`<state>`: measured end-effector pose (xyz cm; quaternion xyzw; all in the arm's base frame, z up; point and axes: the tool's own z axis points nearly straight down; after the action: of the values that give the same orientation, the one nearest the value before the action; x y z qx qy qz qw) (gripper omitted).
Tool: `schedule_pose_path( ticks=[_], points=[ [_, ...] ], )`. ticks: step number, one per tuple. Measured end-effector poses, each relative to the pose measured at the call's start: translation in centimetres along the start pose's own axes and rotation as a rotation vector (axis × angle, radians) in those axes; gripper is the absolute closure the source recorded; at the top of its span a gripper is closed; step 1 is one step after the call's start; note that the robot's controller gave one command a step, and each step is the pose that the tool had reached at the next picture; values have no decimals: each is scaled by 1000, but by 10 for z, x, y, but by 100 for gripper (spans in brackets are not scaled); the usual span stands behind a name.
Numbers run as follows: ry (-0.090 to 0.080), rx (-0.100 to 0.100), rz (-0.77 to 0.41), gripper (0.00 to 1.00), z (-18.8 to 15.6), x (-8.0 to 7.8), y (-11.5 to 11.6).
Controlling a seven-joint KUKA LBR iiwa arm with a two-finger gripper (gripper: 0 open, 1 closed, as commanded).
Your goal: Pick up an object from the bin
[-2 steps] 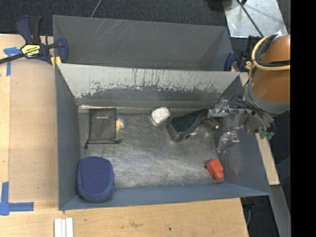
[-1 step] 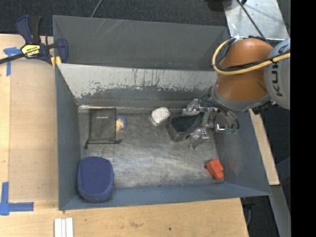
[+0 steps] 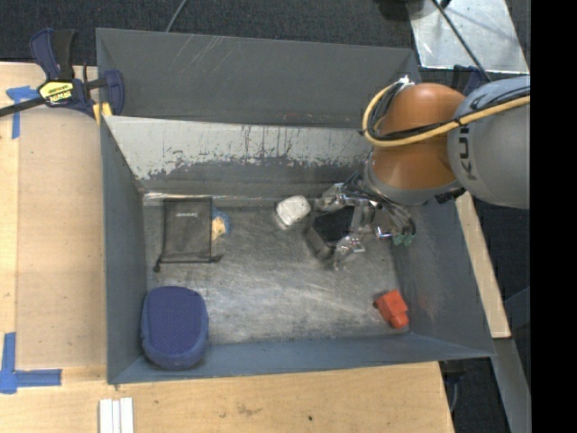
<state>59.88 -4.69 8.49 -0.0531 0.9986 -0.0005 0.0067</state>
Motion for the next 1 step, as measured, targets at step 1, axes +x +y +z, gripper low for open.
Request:
schedule_pose_path(
  ticks=[1],
  points=[
    [-5, -1, 0, 100, 1, -1, 1]
  ],
)
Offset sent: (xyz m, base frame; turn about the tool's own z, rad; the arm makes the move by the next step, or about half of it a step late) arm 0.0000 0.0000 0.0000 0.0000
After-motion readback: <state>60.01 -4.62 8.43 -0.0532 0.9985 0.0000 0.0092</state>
